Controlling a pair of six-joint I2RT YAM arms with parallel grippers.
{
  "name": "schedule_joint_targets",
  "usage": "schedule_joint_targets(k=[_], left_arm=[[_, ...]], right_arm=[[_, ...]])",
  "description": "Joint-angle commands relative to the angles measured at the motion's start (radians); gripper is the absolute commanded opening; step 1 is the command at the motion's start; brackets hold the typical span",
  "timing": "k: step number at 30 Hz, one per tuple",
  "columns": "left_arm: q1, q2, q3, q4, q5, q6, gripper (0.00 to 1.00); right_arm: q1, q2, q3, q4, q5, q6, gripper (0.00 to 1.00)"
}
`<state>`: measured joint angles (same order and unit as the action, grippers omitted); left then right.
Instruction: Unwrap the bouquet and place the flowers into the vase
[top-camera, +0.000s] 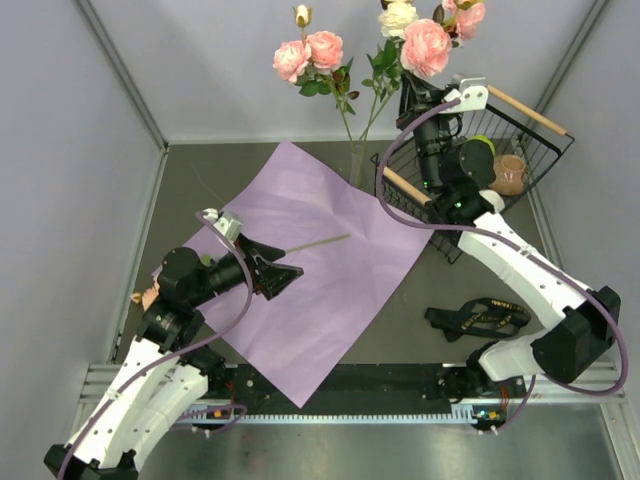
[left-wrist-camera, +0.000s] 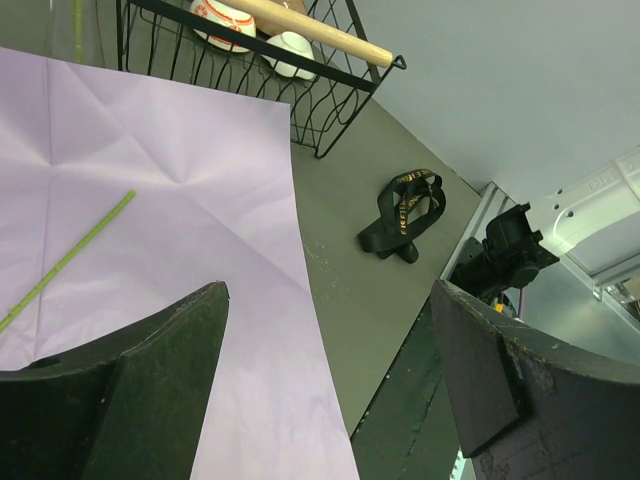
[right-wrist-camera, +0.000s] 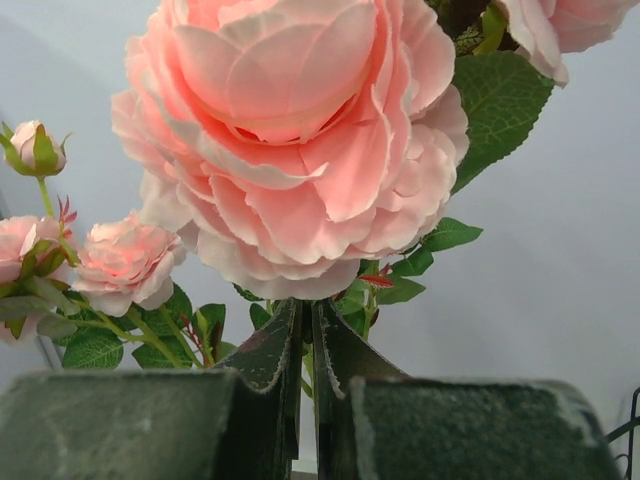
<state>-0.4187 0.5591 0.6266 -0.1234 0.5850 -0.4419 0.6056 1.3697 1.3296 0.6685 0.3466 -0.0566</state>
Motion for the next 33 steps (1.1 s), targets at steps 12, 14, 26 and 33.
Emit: schedule_joint_targets(k=[12, 14, 26, 33], left_arm=[[0.003, 0.002, 0.051, 0.027, -0.005, 0.022, 0.89], [0.003, -0.001, 0.048, 0.025, -0.005, 0.022, 0.89], [0.003, -0.021, 0.045, 0.007, -0.010, 0.026, 0.89], [0.004, -0.024, 0.044, 0.004, -0.010, 0.025, 0.89]], right_arm=[[-0.003, 0.043, 0.039, 0.040, -0.018, 0.006, 0.00], [-0.001, 0.049, 0.040, 0.039, -0.015, 0.006, 0.00], [-0.001, 0.083, 0.031, 0.046, 0.006, 0.000, 0.00], [-0.001, 0.103, 0.031, 0.049, 0.019, -0.006, 0.00]])
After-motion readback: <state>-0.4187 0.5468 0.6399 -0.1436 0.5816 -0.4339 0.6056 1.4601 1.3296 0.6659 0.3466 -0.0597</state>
